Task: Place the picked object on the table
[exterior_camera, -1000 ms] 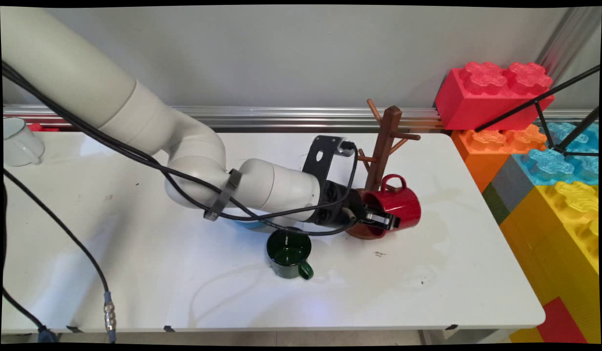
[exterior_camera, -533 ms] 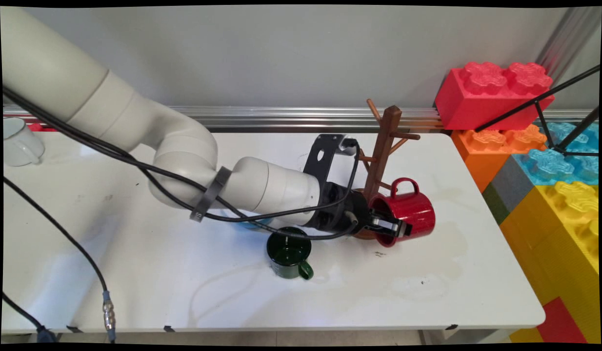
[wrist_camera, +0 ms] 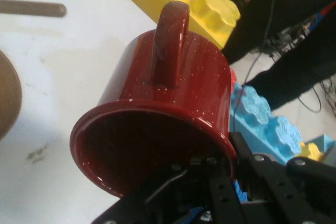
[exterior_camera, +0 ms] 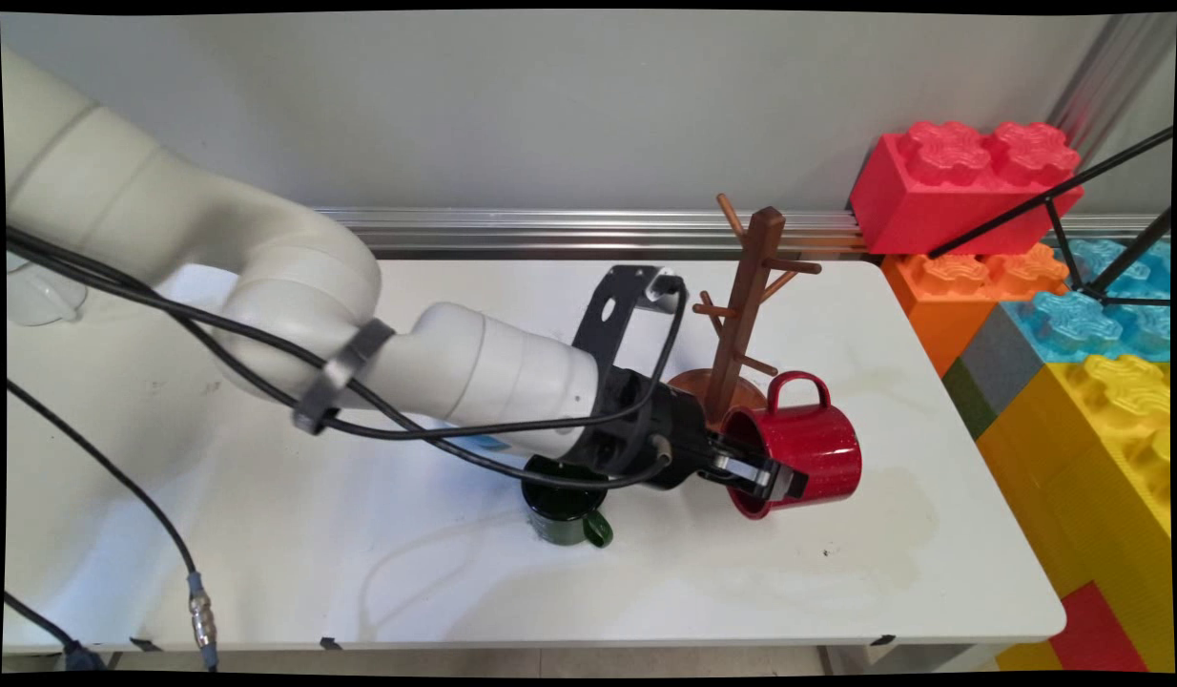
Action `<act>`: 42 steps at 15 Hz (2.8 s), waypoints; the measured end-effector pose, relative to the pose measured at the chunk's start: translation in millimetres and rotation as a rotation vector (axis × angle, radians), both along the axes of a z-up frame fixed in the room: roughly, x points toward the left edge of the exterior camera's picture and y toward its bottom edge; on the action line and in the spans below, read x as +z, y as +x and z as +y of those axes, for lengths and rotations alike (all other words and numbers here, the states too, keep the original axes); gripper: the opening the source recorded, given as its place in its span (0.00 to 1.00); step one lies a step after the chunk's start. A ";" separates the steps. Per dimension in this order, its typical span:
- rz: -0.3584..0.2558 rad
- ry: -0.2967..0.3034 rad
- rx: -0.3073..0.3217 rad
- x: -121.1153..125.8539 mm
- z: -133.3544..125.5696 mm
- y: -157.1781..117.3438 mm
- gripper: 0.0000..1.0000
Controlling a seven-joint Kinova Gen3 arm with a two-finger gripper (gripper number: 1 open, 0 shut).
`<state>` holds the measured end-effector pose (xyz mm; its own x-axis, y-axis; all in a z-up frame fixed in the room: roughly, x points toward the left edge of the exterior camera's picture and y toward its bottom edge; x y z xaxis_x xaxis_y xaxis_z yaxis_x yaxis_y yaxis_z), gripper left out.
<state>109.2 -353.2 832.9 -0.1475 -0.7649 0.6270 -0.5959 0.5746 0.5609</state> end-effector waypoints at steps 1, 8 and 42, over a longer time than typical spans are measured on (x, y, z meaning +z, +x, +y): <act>-0.007 0.000 -0.010 4.4 2.4 3.0 0.00; -0.065 -0.024 -0.062 41.7 7.7 28.6 0.00; -0.864 0.002 -0.179 184.9 16.9 115.6 0.00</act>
<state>224.8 -336.3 1017.8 -0.6871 -0.6858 0.2398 -0.7133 0.6995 -0.0434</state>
